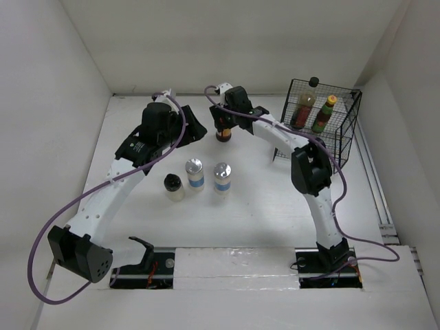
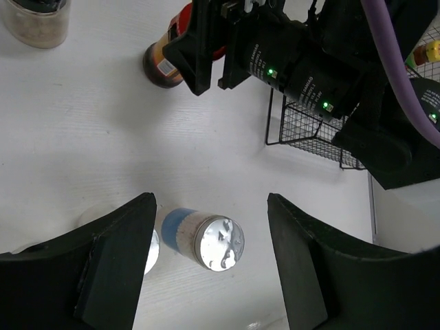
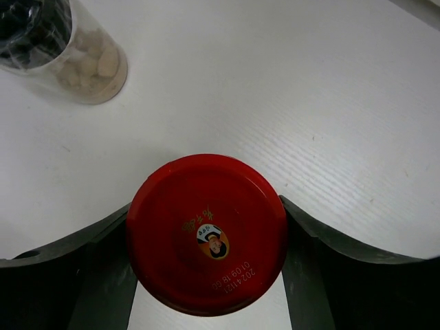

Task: Organize the condiment bottles

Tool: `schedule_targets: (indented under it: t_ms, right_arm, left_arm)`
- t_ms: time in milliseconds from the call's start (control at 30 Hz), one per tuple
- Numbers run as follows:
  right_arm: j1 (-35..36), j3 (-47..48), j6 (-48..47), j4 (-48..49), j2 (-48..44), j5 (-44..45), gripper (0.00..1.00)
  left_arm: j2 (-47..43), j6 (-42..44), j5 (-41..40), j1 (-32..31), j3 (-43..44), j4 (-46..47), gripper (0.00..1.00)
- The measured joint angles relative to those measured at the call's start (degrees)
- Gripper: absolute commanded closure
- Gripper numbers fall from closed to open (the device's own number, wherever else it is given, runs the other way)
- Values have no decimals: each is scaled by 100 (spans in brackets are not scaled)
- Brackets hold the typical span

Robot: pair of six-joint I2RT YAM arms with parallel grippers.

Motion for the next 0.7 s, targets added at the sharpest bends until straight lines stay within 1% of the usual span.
schedule_targets:
  t_ms: [100,167,233,267,367,467,600,700]
  right_arm:
    - [17,-584,52,-42,-546,26,56]
    - [7,-1078,81,-142,-1167,50,56]
    - [-35,-1707,122,-210,-2083,52,57]
    - [-74,-1871,144,-273,-2452,83,57]
    - [-380,-2295,188,-275,-3842,125,58]
    - [-970,-2376,214,-269,-4940,164,61]
    - [-1821,-2433,210,-210,-5602,238,61]
    - [-2247,-2433,214,-363,-5539,160,63]
  left_arm:
    - [2,24,76,0,0,50,38]
    - [11,44,129,0,0,96,38]
    - [57,63,166,-7,4,151,38]
    - [92,85,153,-33,13,173,38]
    - [321,168,63,-162,184,142,38]
    - [590,249,72,-262,426,179,38]
    - [800,278,96,-273,586,260,38]
    - [931,289,149,-271,691,289,37]
